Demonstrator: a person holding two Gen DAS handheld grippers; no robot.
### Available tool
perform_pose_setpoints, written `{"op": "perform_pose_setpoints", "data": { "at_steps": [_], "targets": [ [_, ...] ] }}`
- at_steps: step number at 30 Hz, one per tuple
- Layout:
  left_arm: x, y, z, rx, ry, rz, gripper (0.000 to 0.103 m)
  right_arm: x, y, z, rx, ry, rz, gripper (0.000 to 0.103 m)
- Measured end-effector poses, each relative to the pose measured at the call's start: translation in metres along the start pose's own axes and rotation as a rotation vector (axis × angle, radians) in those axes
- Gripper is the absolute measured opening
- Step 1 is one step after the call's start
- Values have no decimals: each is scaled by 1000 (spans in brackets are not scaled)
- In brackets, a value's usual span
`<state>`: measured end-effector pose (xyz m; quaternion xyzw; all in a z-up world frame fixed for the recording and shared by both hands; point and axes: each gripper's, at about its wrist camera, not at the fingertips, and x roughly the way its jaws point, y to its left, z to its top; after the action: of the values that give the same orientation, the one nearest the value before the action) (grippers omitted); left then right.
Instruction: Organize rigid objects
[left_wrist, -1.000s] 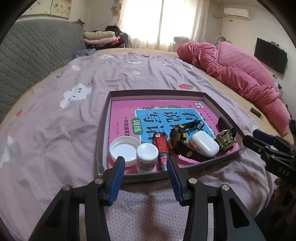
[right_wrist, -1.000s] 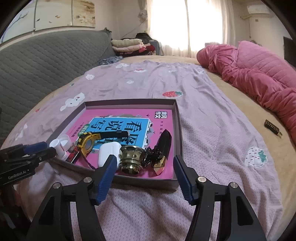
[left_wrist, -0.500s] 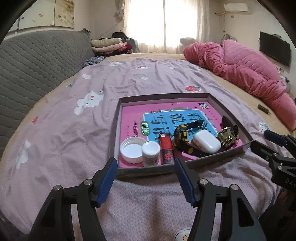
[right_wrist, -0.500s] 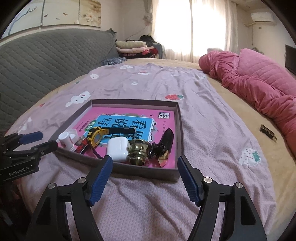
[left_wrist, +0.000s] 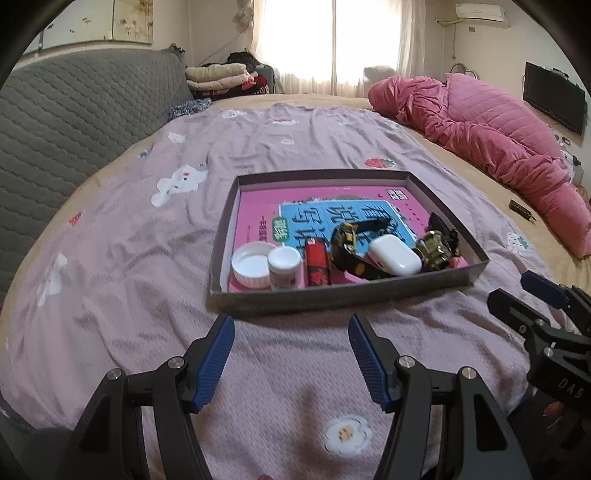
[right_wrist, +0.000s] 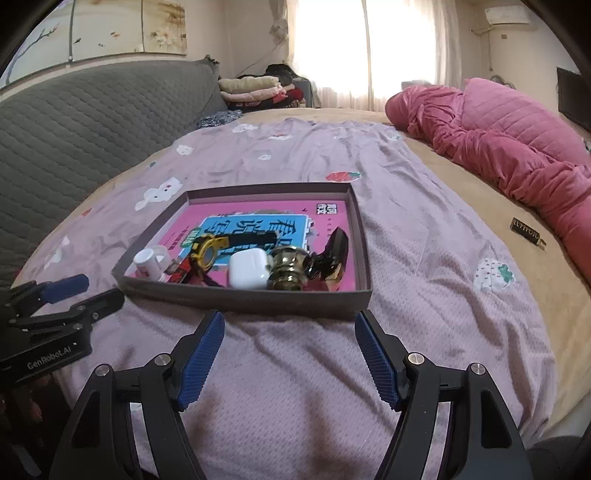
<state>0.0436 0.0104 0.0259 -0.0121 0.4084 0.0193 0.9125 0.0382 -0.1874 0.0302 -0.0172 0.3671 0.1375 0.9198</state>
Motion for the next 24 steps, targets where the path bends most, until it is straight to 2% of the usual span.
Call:
{"op": "perform_pose_setpoints", "data": {
  "at_steps": [14,24],
  "targets": [
    [-23,-4,-16,-32,21,-29,64,-22,12,-19,37,21,-5,75],
    [-36,0,-24,-77,47,-42,64,-39,25,-22,9,-13,4,75]
  ]
}}
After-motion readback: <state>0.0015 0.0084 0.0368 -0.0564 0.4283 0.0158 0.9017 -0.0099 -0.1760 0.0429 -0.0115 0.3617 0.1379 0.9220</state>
